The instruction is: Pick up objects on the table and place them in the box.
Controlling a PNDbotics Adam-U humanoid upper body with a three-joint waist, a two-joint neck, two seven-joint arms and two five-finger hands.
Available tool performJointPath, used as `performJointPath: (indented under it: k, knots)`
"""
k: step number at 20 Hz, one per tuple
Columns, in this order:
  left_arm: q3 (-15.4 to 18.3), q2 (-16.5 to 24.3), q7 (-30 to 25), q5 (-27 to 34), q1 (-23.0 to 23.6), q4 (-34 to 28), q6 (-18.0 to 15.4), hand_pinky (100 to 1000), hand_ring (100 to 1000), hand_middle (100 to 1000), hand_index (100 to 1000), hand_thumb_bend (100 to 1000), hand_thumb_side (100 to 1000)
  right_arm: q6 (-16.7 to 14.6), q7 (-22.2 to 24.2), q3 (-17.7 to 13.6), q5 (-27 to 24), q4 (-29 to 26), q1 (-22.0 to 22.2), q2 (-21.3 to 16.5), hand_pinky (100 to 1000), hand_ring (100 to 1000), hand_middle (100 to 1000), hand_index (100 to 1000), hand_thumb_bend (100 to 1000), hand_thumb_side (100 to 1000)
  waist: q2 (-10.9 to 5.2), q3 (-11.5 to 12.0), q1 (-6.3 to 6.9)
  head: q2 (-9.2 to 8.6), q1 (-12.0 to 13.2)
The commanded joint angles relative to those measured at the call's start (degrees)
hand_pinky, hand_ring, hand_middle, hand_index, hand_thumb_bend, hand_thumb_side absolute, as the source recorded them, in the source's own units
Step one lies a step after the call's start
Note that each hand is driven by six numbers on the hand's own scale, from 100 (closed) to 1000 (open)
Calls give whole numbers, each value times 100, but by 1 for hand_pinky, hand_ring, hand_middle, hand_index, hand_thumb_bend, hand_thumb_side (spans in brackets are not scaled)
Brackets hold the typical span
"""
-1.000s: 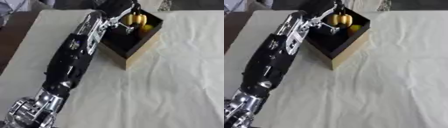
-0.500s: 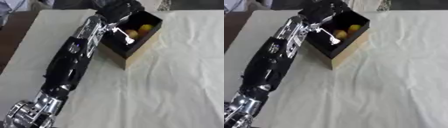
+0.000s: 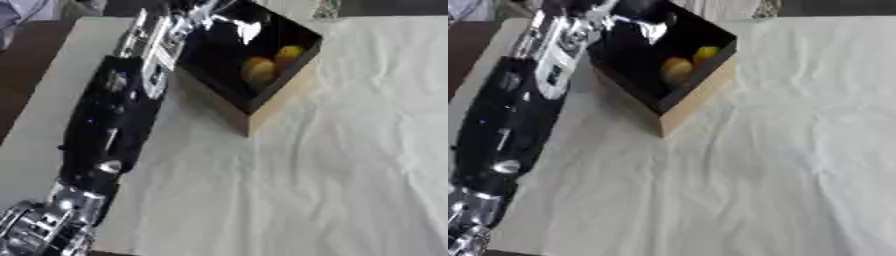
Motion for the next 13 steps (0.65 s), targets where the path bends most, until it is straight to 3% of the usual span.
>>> performJointPath:
  k: [1, 3, 7, 10, 13]
  knots:
    - [360, 940, 521, 1813, 270, -1137, 443, 831, 800, 749, 875, 261, 439, -61, -94, -103, 91, -94, -2, -285, 920, 902, 684, 806, 100, 277, -169, 57, -19, 42, -206]
    - [596, 1466, 987, 2701, 800, -1783, 555, 827, 795, 753, 880, 279, 430, -110, -162, -134, 137, -94, 11, -349, 918, 901, 685, 806, 100, 268, -163, 121, -35, 37, -343]
    - [955, 2098, 1748, 3387, 2053, -2712, 461, 821, 785, 742, 879, 280, 434, -228, -289, -197, 230, -94, 24, -419, 915, 898, 687, 807, 100, 247, -132, 198, -111, 4, -490]
    - [1174, 2204, 2150, 3573, 2854, -2837, 59, 820, 784, 743, 884, 276, 440, -313, -382, -233, 292, -94, 25, -438, 912, 896, 687, 806, 100, 235, -111, 262, -185, -11, -533]
    - [1352, 2094, 2450, 3639, 3369, -2852, -348, 821, 787, 746, 892, 279, 452, -367, -452, -246, 325, -94, -1, -433, 910, 894, 687, 806, 100, 225, -97, 302, -249, -24, -537]
